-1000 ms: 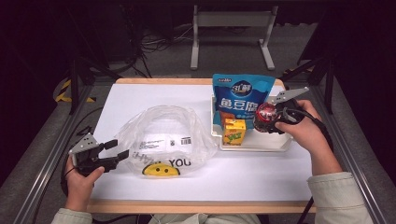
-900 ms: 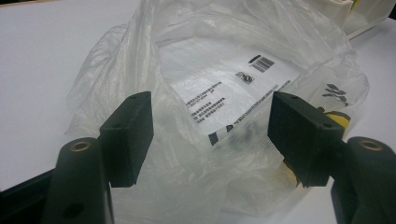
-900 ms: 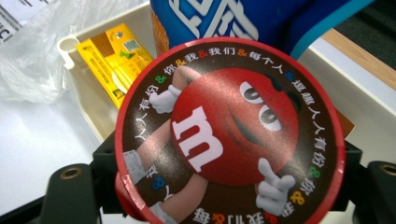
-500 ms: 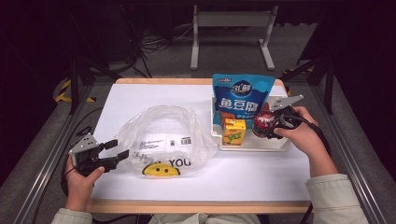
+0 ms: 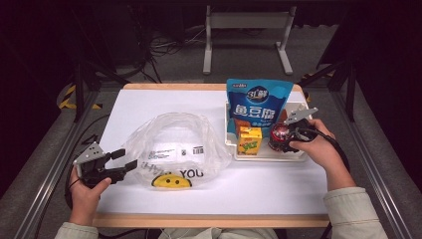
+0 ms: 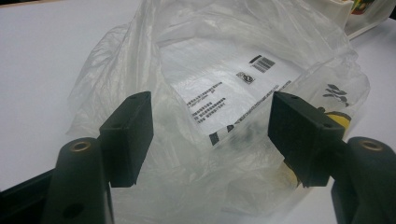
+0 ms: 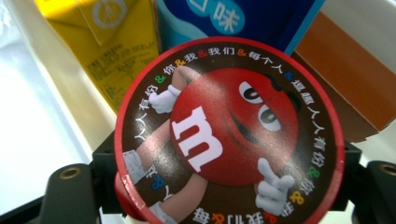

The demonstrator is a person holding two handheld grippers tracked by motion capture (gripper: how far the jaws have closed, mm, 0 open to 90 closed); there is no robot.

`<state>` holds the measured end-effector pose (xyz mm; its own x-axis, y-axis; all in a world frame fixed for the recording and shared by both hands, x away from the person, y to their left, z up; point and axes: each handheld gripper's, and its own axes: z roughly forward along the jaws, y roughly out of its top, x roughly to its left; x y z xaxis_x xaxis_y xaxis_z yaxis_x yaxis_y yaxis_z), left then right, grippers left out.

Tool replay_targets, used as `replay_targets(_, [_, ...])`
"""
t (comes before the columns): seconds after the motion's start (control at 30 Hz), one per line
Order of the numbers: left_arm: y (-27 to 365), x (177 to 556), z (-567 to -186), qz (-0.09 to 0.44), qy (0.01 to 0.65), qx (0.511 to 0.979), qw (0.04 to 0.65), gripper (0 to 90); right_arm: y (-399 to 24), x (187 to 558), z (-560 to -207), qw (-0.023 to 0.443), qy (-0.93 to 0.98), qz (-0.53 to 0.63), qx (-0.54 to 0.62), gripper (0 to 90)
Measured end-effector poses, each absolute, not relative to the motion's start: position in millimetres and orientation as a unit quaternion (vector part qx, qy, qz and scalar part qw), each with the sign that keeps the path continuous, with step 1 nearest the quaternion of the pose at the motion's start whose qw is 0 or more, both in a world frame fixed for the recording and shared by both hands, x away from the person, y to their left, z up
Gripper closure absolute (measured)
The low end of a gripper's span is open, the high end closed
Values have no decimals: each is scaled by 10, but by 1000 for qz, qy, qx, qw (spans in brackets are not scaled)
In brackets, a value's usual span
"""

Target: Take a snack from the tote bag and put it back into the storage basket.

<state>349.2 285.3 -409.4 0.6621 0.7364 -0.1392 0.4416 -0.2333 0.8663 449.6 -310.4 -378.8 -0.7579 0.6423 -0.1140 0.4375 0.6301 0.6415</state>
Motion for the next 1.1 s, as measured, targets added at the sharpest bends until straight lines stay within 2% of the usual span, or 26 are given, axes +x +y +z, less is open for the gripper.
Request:
replay_targets(0.6, [2859,3493,-4092,153,381,771,487,318,-3085,4552,-3988,154,893,278,317,255])
replay_targets(1.1, [2858,3492,-4092,152,380,772,487,319,-3108,4596,-4019,140,899,270,316,253])
